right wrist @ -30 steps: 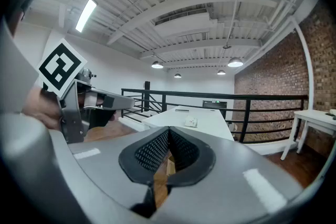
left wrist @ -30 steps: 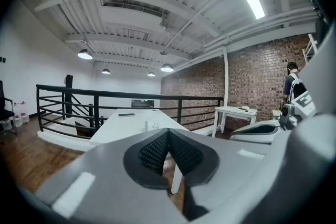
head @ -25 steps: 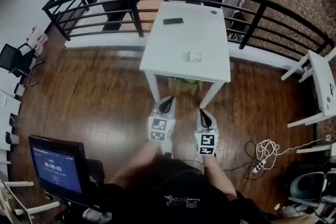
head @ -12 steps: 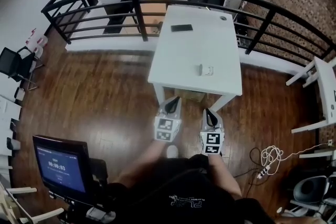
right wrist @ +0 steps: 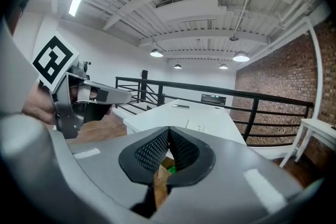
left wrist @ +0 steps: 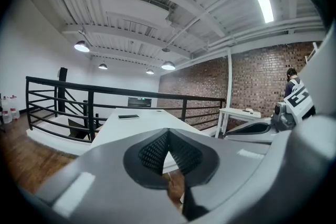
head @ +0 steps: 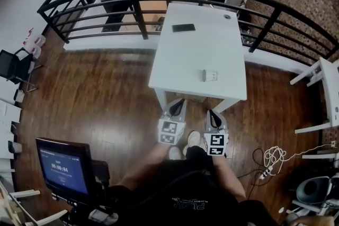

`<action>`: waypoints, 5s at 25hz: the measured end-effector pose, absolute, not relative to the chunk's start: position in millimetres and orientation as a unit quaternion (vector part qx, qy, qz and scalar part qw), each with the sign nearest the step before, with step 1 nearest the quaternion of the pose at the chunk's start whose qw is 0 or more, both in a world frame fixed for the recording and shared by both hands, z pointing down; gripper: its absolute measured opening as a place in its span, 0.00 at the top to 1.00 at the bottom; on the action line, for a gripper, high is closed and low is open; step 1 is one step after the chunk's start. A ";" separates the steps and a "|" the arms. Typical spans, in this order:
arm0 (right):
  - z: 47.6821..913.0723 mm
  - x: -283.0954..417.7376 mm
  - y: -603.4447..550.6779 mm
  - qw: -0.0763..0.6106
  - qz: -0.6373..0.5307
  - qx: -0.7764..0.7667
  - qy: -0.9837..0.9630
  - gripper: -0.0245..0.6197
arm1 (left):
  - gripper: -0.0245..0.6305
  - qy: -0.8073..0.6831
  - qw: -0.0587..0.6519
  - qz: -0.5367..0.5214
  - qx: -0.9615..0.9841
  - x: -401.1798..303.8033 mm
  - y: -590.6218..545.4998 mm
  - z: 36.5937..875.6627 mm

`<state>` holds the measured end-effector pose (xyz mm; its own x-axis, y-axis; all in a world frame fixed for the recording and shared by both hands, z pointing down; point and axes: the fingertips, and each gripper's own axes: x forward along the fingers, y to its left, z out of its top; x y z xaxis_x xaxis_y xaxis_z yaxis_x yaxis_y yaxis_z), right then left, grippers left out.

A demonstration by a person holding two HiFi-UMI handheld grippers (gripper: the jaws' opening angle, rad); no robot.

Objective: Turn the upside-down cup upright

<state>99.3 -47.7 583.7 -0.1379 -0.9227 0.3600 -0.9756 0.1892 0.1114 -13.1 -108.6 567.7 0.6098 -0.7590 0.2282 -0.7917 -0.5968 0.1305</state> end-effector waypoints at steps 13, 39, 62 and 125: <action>594.6 125.5 -120.0 0.247 -0.006 0.588 -0.770 0.94 | 0.97 -0.445 0.120 0.098 0.882 24.2 -173.3 579.8; 649.2 150.2 -214.0 0.503 -0.123 0.324 -0.791 0.65 | 0.97 -0.463 0.133 0.125 0.867 33.7 -238.7 595.5; 702.7 135.2 -253.1 0.621 -0.110 0.242 -0.737 0.51 | 0.97 -0.480 0.177 0.100 0.854 -22.8 -275.4 608.8; 674.9 171.2 -293.0 0.209 0.202 0.582 -0.760 0.52 | 0.97 -0.447 0.182 0.117 0.868 17.4 -282.6 616.2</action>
